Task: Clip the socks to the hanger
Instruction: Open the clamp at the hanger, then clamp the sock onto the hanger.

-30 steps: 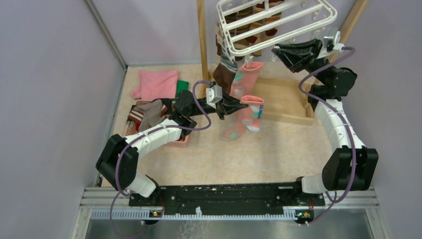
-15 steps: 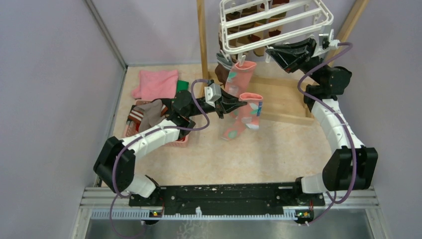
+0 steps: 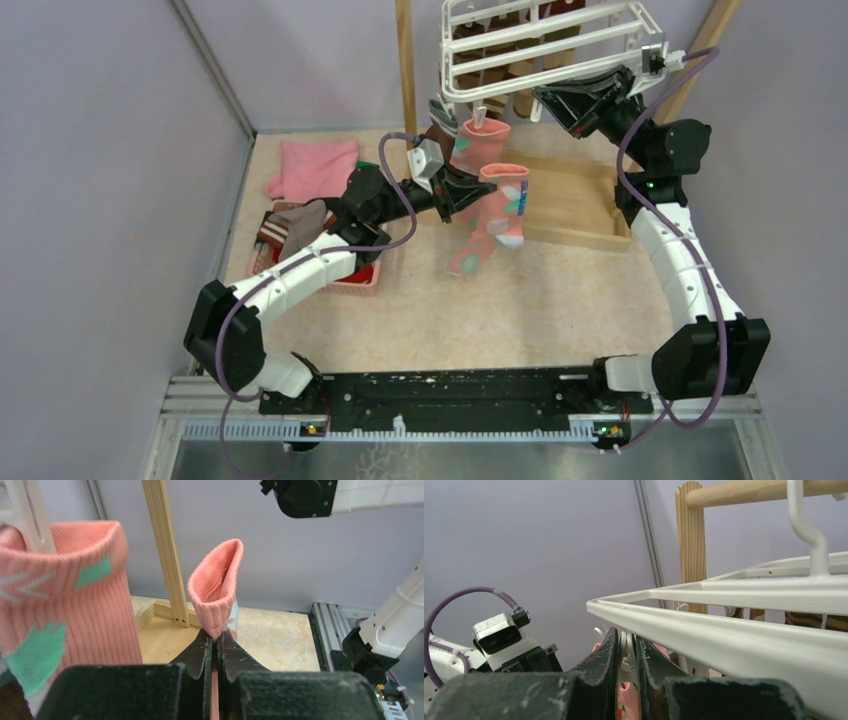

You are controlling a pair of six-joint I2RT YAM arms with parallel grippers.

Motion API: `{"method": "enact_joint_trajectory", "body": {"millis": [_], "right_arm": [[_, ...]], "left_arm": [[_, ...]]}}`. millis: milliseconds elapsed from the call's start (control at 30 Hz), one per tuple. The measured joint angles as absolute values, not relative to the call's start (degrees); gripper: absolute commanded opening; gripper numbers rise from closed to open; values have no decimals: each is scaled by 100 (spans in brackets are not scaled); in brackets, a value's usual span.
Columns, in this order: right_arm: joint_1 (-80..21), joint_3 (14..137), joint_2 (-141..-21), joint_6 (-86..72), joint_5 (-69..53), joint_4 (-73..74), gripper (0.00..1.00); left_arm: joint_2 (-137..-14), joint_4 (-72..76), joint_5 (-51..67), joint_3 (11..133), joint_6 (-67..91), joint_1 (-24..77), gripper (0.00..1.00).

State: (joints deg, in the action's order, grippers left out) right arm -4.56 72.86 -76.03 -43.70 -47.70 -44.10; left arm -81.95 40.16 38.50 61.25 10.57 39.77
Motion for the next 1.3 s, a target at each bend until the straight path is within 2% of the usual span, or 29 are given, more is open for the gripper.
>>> {"method": "enact_joint_trajectory", "body": {"millis": [467, 1300], "right_arm": [[-478, 7290, -7577, -4379, -4705, -4156, 0], [-478, 7288, -7579, -4381, -4772, -4244, 0]], "left_arm": [[-8934, 3334, 3260, 7564, 1531, 3953, 0], [-9282, 2982, 3181, 8206, 1686, 3916, 0]]}}
